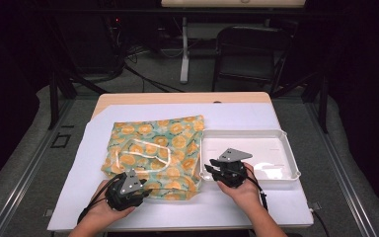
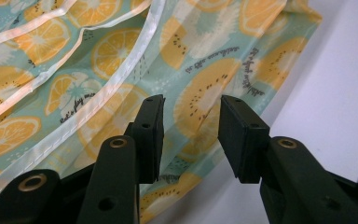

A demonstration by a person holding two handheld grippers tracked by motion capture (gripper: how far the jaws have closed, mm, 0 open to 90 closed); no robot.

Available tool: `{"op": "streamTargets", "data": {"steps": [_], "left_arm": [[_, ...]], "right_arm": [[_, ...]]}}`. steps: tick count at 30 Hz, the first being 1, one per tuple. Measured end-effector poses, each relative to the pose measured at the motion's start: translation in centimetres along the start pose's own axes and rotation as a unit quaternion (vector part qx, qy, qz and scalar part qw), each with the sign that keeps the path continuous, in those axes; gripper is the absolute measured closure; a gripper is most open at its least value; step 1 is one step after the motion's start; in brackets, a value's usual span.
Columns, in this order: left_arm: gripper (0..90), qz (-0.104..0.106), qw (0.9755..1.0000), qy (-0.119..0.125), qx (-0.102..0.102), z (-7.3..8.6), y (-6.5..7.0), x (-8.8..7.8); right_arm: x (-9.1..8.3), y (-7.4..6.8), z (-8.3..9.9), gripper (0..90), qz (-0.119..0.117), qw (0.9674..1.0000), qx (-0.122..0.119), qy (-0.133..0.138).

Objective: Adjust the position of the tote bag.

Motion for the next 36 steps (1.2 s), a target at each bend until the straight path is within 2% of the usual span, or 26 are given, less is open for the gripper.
{"op": "streamTargets", "data": {"steps": [10, 16, 27, 36], "left_arm": [[61.3, -0.01, 0.9998, -0.009, 0.015, 0.12, 0.27, 0.36], [70.1, -0.022, 0.9996, -0.012, 0.015, 0.22, 0.09, 0.56], [86.3, -0.022, 0.9994, -0.017, 0.023, 0.27, 0.08, 0.49], [90.0, -0.023, 0.9993, -0.013, 0.026, 0.16, 0.14, 0.35]], "right_arm": [[0.09, -0.02, 0.04, 69.1, -0.003, 1.0, 0.0, -0.001], [0.14, -0.05, 0.06, 69.0, -0.003, 1.0, -0.001, -0.002], [0.21, -0.08, 0.1, 67.9, -0.002, 1.0, -0.001, -0.002], [0.16, -0.04, 0.12, 67.6, -0.002, 1.0, -0.002, -0.002]]}}
Point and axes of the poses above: each handheld gripper's, and its own axes: x roughly forward along the jaws, z roughly out of its underside, y roughly to its right, the point moved 7 cm from there along x, roughly forward along the jaws, and after that the axes turned 7 degrees about -y, right-handed, at the moved point
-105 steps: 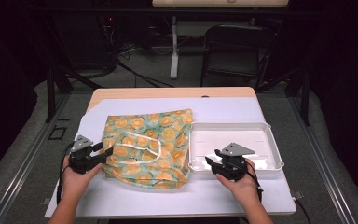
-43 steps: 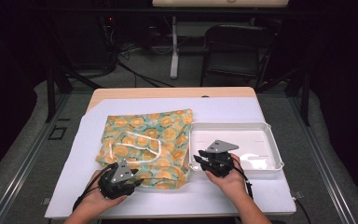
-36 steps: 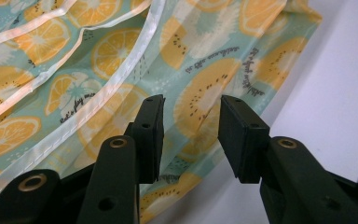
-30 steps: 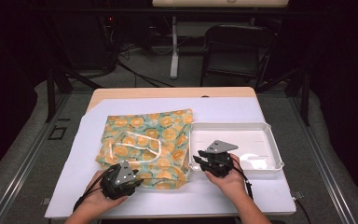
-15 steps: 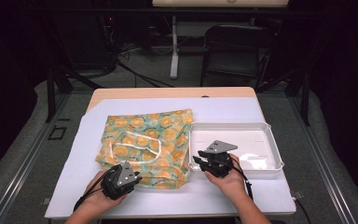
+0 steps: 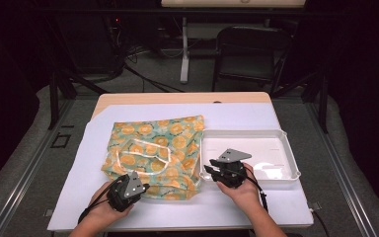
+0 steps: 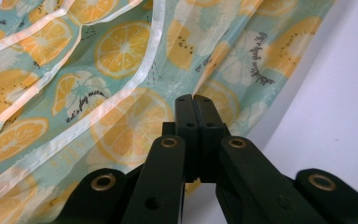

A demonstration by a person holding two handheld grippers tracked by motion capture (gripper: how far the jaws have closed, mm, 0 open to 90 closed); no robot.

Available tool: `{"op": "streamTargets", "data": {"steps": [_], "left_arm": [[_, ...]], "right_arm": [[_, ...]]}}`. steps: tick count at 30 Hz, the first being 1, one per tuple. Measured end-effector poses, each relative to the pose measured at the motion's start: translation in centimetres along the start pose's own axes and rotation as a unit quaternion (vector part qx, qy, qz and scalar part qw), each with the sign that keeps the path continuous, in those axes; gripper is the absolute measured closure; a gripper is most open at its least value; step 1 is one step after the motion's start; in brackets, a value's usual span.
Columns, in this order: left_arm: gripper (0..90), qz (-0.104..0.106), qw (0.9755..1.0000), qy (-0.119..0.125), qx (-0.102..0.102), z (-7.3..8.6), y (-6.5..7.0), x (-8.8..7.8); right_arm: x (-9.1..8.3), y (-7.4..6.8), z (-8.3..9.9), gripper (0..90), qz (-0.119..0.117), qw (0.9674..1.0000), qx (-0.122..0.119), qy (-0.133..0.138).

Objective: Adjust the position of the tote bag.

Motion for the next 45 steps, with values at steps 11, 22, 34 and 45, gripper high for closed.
{"op": "streamTargets", "data": {"steps": [11, 22, 34, 45], "left_arm": [[90.0, -0.009, 0.9999, 0.011, -0.009, -0.2, -0.4, -0.4], [90.0, -0.034, 0.9989, 0.026, -0.02, -1.1, -1.7, -1.4], [90.0, -0.069, 0.9953, 0.061, -0.029, -4.3, -4.6, -3.9], [90.0, -0.075, 0.9926, 0.084, -0.047, -6.6, -6.3, -4.3]], "right_arm": [[-0.1, 0.0, 0.0, 67.0, 0.001, 1.0, -0.002, 0.001], [0.1, -0.2, 0.0, 66.7, 0.002, 1.0, -0.001, 0.002], [-0.3, 0.1, 0.0, 66.5, 0.004, 1.0, 0.001, 0.009], [-0.3, 0.1, 0.0, 66.5, 0.007, 0.9999, 0.007, 0.012]]}}
Point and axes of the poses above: each handheld gripper's, and its own axes: x roughly forward along the jaws, z roughly out of its underside, y roughly to its right, the point moved 7 cm from there along x, roughly forward along the jaws, and after that the axes turned 7 degrees about -y, right-handed, at the moved point
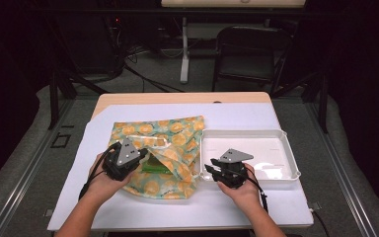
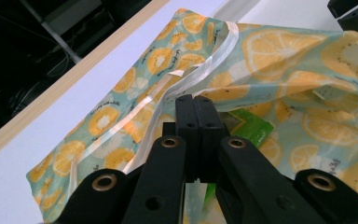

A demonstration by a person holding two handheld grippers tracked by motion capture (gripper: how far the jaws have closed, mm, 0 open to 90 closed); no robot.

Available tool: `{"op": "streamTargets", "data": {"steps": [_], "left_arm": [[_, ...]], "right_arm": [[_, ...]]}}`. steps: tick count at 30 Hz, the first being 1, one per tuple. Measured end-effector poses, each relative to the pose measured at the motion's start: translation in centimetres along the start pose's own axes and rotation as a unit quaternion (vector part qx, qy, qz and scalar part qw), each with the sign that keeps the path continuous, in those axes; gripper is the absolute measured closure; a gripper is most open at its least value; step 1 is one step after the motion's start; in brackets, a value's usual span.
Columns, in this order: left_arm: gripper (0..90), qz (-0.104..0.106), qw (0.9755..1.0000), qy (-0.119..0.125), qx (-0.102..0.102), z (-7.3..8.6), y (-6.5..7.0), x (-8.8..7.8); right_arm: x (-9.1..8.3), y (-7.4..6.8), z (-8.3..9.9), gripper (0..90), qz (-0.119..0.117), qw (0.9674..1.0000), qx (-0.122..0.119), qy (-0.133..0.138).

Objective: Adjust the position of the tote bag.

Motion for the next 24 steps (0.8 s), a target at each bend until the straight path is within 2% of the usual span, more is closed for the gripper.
{"op": "streamTargets", "data": {"steps": [5, 8, 14, 17, 20, 24], "left_arm": [[90.0, 0.001, 1.0, 0.001, -0.008, -0.8, -0.6, 0.3], [90.0, 0.005, 0.9996, 0.013, -0.023, -1.9, -1.3, 0.5], [90.0, 0.0, 0.999, 0.035, -0.029, -3.4, -2.1, 0.5], [90.0, 0.0, 0.9982, 0.048, -0.035, -3.7, -2.3, 0.4], [90.0, 0.005, 0.9982, 0.053, -0.029, -3.8, -2.5, 0.3], [90.0, 0.011, 0.9976, 0.059, -0.033, -3.7, -2.7, 0.3]], "right_arm": [[0.0, 0.0, 0.0, 66.6, 0.0, 1.0, 0.003, 0.003], [0.0, -0.2, -0.1, 66.5, 0.001, 1.0, -0.003, 0.003], [-0.1, -0.5, -0.3, 67.1, 0.0, 1.0, 0.0, 0.001], [-0.3, -0.9, -0.5, 69.2, 0.003, 0.9999, -0.014, -0.008], [-0.5, -1.8, -1.1, 71.5, 0.0, 0.9996, -0.023, -0.016], [-1.1, -2.7, -2.2, 74.9, 0.0, 0.9995, -0.026, -0.016]]}}
Point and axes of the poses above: each handheld gripper's, and its own axes: x roughly forward along the jaws, z roughly out of its underside, y roughly to its right, the point moved 7 cm from there along x, roughly forward along the jaws, and after that the axes turned 7 degrees about -y, right-handed, at the moved point
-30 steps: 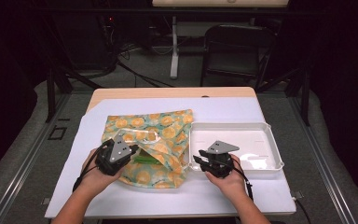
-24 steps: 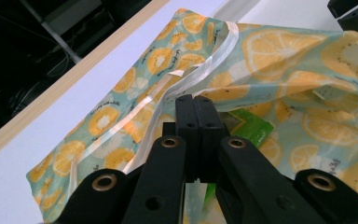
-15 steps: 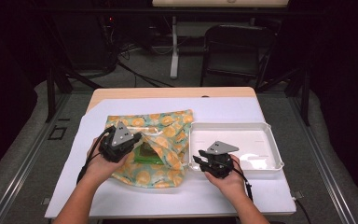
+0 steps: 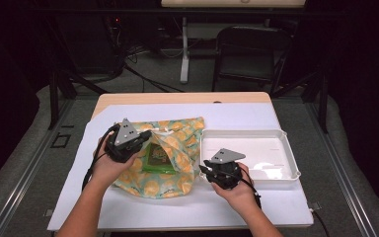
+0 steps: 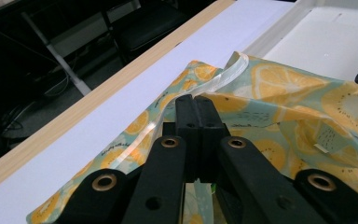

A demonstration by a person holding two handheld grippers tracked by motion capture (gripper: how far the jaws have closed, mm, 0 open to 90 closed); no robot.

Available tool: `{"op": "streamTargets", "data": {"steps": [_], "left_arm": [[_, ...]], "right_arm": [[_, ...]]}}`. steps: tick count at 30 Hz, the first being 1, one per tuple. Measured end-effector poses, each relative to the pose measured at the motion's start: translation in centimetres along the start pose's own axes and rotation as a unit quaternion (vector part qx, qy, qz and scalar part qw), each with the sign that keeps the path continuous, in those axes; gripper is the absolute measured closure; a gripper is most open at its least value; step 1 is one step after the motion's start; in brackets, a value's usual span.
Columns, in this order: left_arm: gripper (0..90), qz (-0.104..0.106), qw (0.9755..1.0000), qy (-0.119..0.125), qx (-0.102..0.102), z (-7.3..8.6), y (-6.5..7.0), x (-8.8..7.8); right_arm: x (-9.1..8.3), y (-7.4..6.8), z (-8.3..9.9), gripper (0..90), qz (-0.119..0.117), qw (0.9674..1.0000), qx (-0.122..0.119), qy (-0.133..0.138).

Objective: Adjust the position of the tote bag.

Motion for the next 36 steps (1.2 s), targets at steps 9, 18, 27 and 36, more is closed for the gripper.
{"op": "streamTargets", "data": {"steps": [9, 18, 27, 36], "left_arm": [[90.0, 0.009, 0.9999, -0.001, -0.006, 0.1, -0.7, 0.6], [90.0, 0.007, 1.0, 0.004, 0.005, -0.5, -0.5, 0.9], [90.0, 0.014, 0.9997, 0.017, 0.01, -0.9, 0.0, 0.2], [90.0, 0.015, 0.9996, 0.018, 0.019, -0.9, 0.5, -0.1]], "right_arm": [[-1.2, -1.7, -3.8, 82.2, -0.017, 0.9995, 0.012, 0.023], [-0.6, -4.3, -7.0, 81.1, -0.021, 0.9993, -0.02, 0.024], [0.4, -5.7, -9.3, 77.6, -0.036, 0.9988, -0.025, 0.023], [1.9, -6.4, -11.0, 77.2, -0.014, 0.999, -0.039, 0.016]]}}
Point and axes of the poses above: each handheld gripper's, and its own axes: x roughly forward along the jaws, z roughly out of its underside, y roughly to its right, the point moved 7 cm from there along x, roughly forward along the jaws, and after that the axes turned 7 degrees about -y, right-handed, at the moved point
